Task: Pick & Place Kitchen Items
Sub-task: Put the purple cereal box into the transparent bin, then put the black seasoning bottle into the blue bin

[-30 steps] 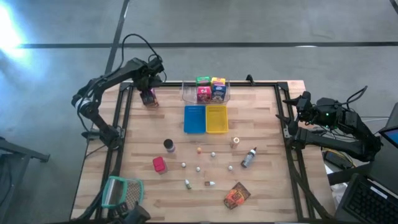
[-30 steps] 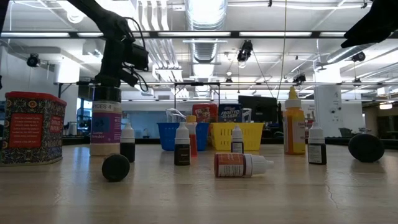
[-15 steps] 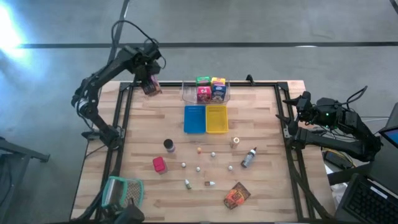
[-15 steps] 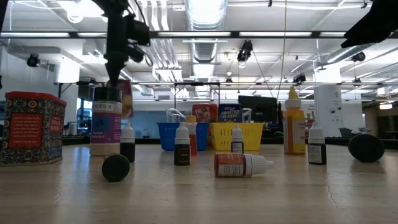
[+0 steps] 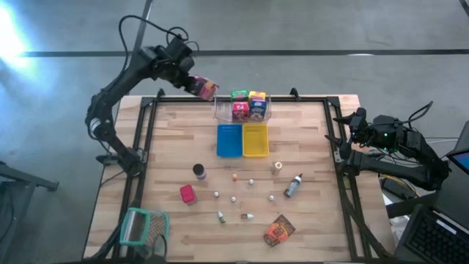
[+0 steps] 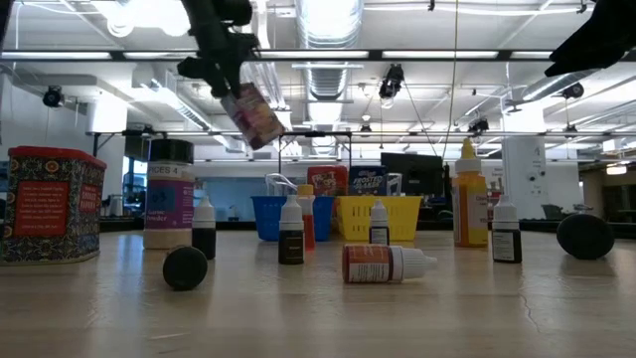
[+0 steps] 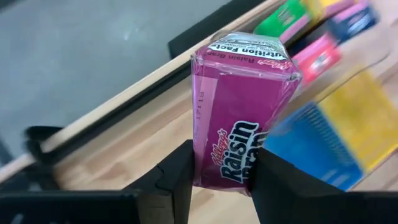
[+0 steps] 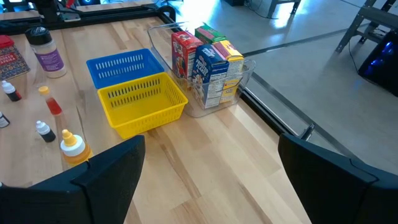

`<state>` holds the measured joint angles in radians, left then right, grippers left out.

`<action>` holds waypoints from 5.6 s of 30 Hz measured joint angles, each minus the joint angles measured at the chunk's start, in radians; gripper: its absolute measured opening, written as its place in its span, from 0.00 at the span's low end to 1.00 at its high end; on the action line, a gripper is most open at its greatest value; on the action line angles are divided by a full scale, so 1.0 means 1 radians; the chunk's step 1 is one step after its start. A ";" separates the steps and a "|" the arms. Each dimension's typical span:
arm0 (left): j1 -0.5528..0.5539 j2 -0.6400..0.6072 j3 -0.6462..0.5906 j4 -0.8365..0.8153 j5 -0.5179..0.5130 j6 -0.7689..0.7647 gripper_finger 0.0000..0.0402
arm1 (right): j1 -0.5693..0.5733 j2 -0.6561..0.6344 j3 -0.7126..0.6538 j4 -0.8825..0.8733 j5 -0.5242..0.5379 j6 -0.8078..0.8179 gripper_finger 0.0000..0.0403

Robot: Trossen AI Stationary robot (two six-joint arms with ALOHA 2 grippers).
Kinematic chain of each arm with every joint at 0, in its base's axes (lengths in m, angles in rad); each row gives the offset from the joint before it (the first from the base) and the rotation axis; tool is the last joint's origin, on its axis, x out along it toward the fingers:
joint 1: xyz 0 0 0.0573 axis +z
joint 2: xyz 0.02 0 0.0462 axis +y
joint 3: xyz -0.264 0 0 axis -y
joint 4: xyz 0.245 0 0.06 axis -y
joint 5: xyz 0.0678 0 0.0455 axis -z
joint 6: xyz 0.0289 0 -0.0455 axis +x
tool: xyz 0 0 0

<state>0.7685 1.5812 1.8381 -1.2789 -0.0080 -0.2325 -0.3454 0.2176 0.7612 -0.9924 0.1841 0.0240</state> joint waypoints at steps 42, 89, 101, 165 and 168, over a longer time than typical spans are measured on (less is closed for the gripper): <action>-0.131 0.300 -0.010 0.109 0.019 -0.600 0.34 | 0.000 0.000 0.000 0.000 0.000 0.000 0.90; -0.296 0.066 0.010 0.202 -0.201 -0.180 0.61 | 0.000 0.000 0.000 0.000 0.000 0.000 0.90; -0.549 -0.265 -0.127 0.203 -0.460 -0.097 0.61 | 0.000 0.000 0.000 0.000 0.000 0.000 0.90; -1.082 -1.049 -1.207 0.610 -0.380 -0.053 0.61 | 0.000 0.000 0.000 0.000 0.000 0.000 0.90; -1.083 -1.045 -1.207 0.616 -0.349 -0.058 0.61 | 0.000 0.000 0.000 0.000 0.000 0.000 0.90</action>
<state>-0.3141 0.5364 0.6315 -0.6630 -0.3567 -0.2902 -0.3454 0.2176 0.7612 -0.9924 0.1841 0.0242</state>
